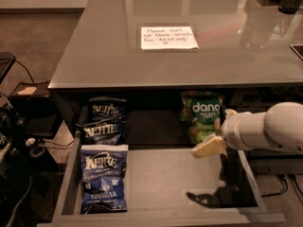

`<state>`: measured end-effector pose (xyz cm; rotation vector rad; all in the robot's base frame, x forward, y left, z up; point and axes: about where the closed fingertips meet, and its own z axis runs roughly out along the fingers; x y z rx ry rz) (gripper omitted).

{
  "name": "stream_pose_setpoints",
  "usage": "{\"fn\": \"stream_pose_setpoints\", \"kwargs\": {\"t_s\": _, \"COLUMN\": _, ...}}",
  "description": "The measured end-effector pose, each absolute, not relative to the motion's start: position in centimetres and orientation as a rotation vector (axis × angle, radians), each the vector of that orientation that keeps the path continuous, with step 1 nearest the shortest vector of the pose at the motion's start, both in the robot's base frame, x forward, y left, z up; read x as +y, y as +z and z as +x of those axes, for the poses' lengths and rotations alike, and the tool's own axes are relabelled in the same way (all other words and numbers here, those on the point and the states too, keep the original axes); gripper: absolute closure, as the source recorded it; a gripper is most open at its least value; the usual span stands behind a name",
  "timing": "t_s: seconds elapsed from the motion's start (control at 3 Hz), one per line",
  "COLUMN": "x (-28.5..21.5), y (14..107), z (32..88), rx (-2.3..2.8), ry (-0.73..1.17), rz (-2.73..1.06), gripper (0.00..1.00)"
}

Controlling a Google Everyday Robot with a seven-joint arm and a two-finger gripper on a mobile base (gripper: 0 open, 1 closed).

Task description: Pick green rice chip bag from top drawer and place on counter

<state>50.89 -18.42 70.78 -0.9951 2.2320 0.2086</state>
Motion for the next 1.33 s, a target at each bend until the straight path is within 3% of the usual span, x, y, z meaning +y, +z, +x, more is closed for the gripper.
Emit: {"fn": "stream_pose_setpoints", "kwargs": {"t_s": 1.33, "x": -18.2, "y": 67.4, "z": 57.5, "rx": 2.139, "ry": 0.155, "rz": -0.896, "gripper": 0.00}}
